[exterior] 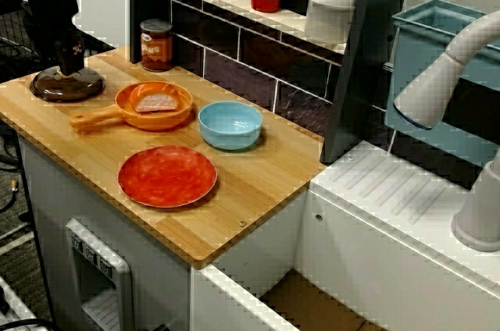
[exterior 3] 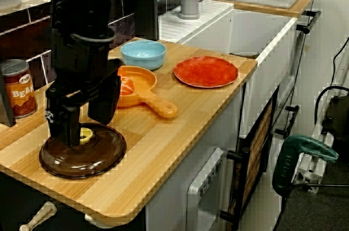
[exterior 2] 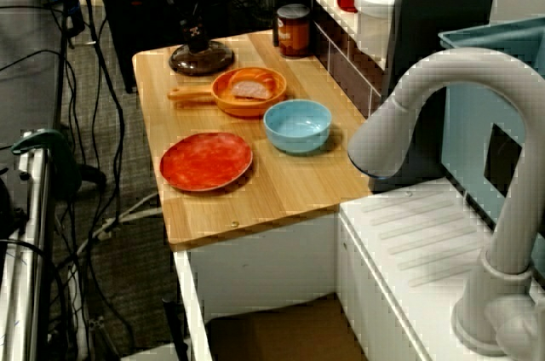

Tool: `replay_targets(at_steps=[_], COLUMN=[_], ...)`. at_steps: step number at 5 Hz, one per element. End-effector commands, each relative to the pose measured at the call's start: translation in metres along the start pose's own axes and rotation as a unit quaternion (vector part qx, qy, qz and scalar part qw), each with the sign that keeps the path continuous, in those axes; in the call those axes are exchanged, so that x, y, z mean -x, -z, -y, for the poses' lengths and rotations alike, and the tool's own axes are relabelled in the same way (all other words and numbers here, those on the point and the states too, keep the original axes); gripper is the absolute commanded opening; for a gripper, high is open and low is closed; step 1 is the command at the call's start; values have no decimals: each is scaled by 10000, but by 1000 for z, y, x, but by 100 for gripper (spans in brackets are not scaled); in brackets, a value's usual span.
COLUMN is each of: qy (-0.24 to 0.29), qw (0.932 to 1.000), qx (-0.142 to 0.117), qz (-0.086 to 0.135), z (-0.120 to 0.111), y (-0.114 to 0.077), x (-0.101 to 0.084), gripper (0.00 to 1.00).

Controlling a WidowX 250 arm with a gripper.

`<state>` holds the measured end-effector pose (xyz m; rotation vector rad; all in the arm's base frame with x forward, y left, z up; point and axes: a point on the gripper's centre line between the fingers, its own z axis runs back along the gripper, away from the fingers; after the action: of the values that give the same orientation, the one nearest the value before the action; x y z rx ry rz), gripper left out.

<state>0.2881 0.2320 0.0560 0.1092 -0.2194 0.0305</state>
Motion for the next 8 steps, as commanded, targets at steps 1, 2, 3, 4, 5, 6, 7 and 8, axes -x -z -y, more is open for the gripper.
replay_targets(at_steps=[1,2,3,4,5,6,7,8], qy=[53,79,80,135,168,157,137,143], qw=[9996,9996,9996,9995,9995,9995,9996,9997], qx=[-251,-240,-230,-221,-215,-173,-115,-51], qz=[155,144,123,170,182,198,203,188], z=[-2,0,0,2,3,1,-3,-3], y=[-8,-7,-5,-6,-8,-11,-14,-21], x=[0,4,4,6,10,11,11,7], gripper=[100,100,71,0,0,0,0,0])
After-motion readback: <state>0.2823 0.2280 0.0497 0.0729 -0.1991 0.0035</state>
